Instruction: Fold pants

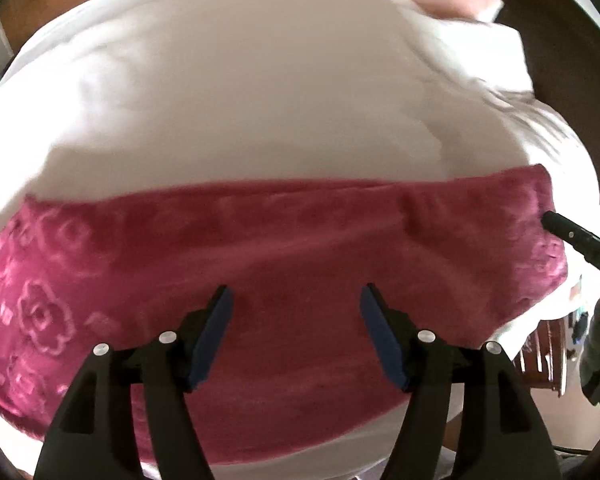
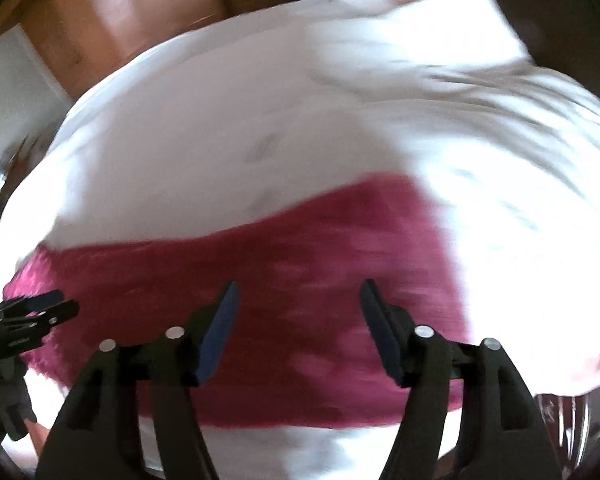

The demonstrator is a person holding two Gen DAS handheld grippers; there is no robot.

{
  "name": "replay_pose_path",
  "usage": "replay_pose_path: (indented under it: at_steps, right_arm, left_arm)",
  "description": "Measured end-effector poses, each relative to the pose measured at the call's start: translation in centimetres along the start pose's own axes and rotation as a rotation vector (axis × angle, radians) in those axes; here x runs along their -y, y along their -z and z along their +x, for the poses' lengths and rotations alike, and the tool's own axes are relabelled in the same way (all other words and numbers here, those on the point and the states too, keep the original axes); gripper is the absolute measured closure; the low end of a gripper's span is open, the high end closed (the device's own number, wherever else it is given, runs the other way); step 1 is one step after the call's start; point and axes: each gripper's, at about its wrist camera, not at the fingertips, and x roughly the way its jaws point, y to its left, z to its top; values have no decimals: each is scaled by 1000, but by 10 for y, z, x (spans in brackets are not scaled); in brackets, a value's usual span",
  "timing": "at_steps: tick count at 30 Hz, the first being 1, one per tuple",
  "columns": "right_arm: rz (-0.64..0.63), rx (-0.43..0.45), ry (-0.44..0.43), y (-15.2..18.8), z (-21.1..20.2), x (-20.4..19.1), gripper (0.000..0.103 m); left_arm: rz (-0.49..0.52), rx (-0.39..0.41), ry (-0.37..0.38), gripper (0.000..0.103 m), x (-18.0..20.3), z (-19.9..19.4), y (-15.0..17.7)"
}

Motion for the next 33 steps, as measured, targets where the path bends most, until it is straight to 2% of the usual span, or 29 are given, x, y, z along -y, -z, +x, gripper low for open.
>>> replay_pose_path:
  at_steps: [5,10,12,15,20,22,27,33]
  right_arm:
    - [122,-2,64,15,-18,68,34]
    - [265,-73,-58,29,-7,115,34]
    - [275,-92,-87,31,2,123,34]
    - [260,-108,-105,33,14,121,37]
    - [259,-128,-149,35,29,113,61]
    - [257,-131,-170,33,28,113,74]
    - [215,-92,-169,28,13,103,80]
    - [23,-10,-74,31,-23,50,81]
  left_arm:
    - [19,-16,73,35,41,9,-7]
    - [60,-54,115,34,76,20,-8]
    - [78,-63,128,34,73,8,2]
    - [98,-74,142,34,88,10,-2]
    - [105,-80,171,34,107,12,-16]
    - [99,-84,190,34,111,12,-21]
    - [101,-94,240,34,130,13,-35]
    - [125,-98,312,33,161,10,-48]
